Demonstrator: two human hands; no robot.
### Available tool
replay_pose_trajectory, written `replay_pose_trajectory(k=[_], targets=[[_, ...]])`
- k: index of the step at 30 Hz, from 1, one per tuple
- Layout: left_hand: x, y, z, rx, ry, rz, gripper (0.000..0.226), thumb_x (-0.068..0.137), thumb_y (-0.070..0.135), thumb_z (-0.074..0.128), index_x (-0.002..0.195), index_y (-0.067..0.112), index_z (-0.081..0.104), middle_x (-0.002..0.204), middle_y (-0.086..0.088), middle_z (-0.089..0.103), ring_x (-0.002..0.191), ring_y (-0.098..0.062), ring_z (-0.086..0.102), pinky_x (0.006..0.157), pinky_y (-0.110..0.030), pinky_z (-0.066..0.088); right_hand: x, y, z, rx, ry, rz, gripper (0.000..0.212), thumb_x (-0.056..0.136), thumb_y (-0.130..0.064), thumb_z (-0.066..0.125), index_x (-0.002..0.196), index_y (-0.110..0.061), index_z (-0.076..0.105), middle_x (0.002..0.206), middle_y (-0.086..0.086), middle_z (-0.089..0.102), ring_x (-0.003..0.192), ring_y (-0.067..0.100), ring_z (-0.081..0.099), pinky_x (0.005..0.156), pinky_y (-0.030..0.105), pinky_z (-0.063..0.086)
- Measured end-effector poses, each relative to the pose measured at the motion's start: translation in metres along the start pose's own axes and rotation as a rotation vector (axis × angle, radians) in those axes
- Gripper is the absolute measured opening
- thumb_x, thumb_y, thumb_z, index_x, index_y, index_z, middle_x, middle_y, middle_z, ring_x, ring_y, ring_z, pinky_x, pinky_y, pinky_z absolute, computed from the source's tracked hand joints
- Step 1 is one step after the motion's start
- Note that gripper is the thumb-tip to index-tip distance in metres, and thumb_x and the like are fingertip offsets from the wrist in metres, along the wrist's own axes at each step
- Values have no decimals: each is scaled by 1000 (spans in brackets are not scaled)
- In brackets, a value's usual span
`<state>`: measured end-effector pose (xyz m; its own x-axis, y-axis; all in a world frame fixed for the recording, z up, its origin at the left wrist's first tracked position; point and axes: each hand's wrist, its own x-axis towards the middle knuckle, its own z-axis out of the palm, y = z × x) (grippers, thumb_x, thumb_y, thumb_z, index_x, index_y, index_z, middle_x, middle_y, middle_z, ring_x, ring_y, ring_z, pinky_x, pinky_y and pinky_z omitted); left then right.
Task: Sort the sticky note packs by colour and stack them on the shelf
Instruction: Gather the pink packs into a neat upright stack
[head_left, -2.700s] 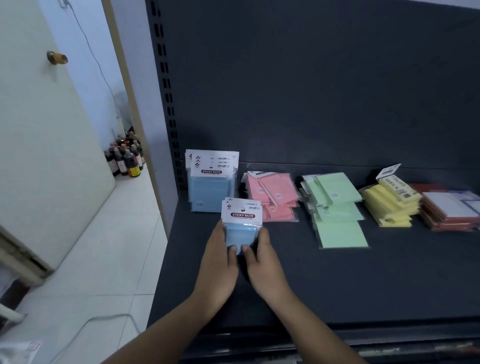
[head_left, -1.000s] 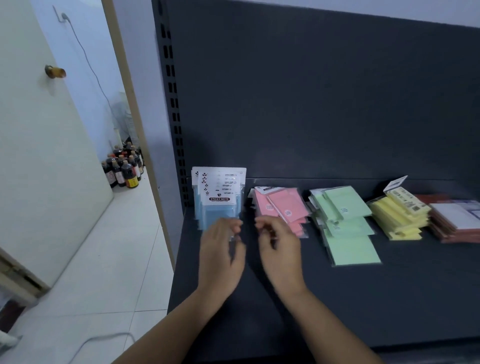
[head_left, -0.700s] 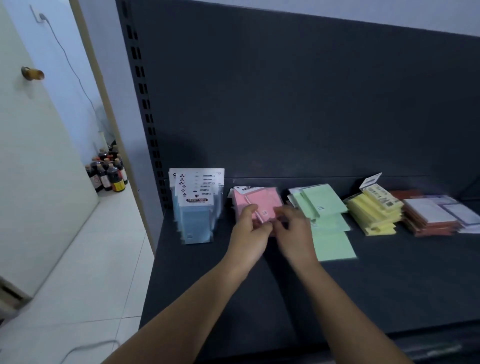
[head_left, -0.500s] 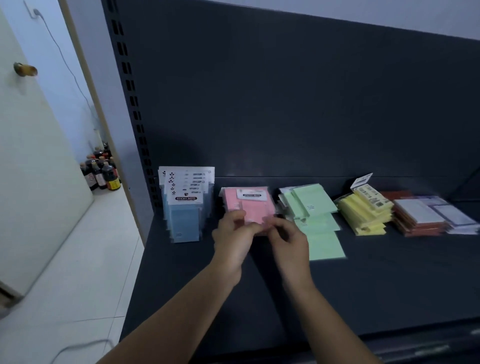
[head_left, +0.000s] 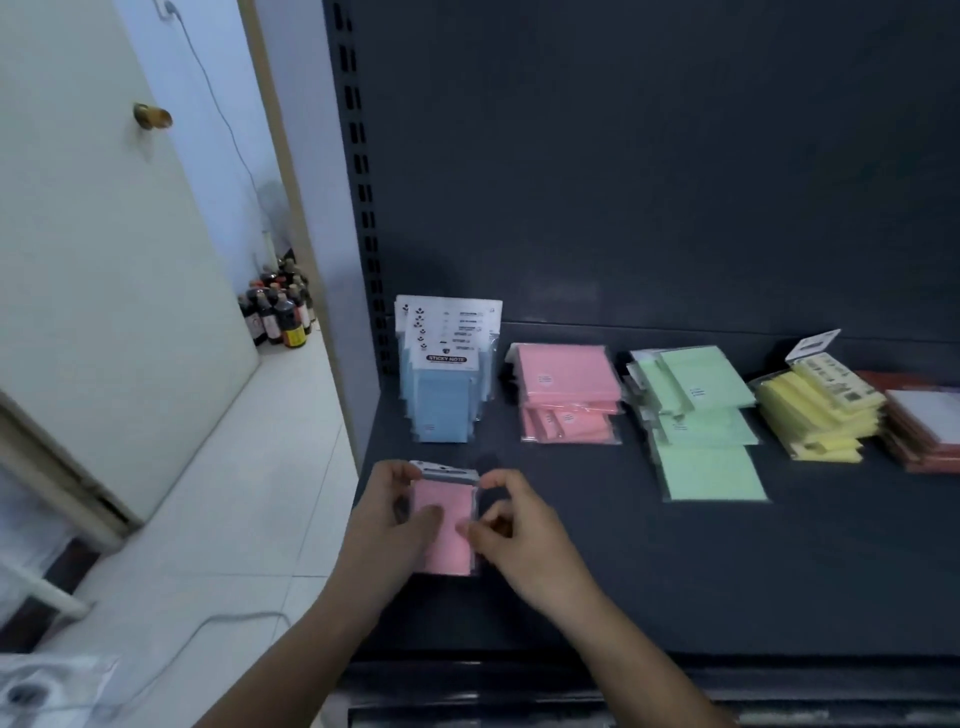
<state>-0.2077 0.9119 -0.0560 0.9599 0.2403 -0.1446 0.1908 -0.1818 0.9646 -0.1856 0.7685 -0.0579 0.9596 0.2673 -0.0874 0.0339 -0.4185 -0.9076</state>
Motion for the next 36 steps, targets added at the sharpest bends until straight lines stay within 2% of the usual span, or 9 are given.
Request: replay_pose_trajectory(k=[5, 9, 14, 20, 24, 29, 31, 34, 36], targets=[[0, -13, -19, 427, 90, 112, 43, 80, 7, 65, 118, 15, 49, 108, 1, 51, 100, -14, 49, 79, -16, 36, 4, -13, 24, -270, -31, -40, 30, 89, -20, 59, 115, -24, 46, 73, -5, 60, 71, 11, 58, 68, 26, 45], [-2, -20, -26, 531, 127, 130, 47, 78, 9, 68, 121, 10, 51, 121, -7, 46, 114, -21, 40, 92, -19, 30, 5, -18, 36, -463, -22, -96, 27, 92, -22, 53, 118, -20, 46, 96, 5, 65, 92, 24, 60, 72, 31, 44], [-3, -21, -26, 605, 158, 195, 45, 78, 11, 68, 120, 15, 54, 134, -1, 39, 123, -20, 32, 100, -25, 26, 2, -18, 31, -367, 68, -150, 21, 89, -14, 56, 110, -17, 56, 83, -5, 58, 85, 19, 58, 75, 28, 43], [14, 17, 10, 140, -10, 271, 32, 83, 12, 66, 104, 33, 53, 106, 19, 56, 109, -4, 50, 94, -19, 36, 24, -12, -34, -158, 493, -148, 30, 83, 2, 53, 108, -12, 62, 105, -1, 58, 103, 17, 55, 90, 22, 39], [38, 42, 43, 26, -139, 218, 37, 88, 14, 61, 120, 29, 49, 108, 18, 52, 100, 7, 49, 82, -3, 33, 35, -5, -63, 48, 458, -48, 36, 87, 0, 51, 120, -14, 54, 119, 0, 56, 108, 9, 52, 92, 16, 35], [56, 57, 65, 54, -214, 262, 49, 85, 1, 57, 129, 17, 46, 94, 26, 48, 75, 24, 47, 62, 9, 31, 46, 0, -80, 112, 353, 5, 37, 89, -7, 54, 122, -22, 52, 101, -21, 56, 91, -8, 53, 72, -2, 38], [59, 56, 69, 106, -200, 314, 51, 84, 2, 59, 132, 14, 45, 96, 28, 41, 69, 31, 41, 61, 11, 28, 47, 2, -84, 121, 357, 35, 38, 88, -6, 54, 125, -16, 53, 108, -13, 58, 95, -1, 55, 77, 3, 39], [59, 58, 72, 204, -182, 390, 49, 84, 7, 60, 131, 15, 47, 110, 18, 42, 75, 18, 43, 65, 11, 28, 46, 7, -86, 142, 413, 51, 36, 87, -6, 54, 122, -14, 58, 117, -3, 61, 109, 11, 56, 97, 25, 43], [57, 59, 72, 165, -158, 401, 43, 85, 5, 59, 125, 17, 50, 105, 21, 50, 79, 20, 47, 66, 11, 28, 44, 8, -86, 243, 479, 43, 31, 87, -6, 55, 116, -14, 63, 113, -1, 65, 106, 13, 59, 95, 26, 45]])
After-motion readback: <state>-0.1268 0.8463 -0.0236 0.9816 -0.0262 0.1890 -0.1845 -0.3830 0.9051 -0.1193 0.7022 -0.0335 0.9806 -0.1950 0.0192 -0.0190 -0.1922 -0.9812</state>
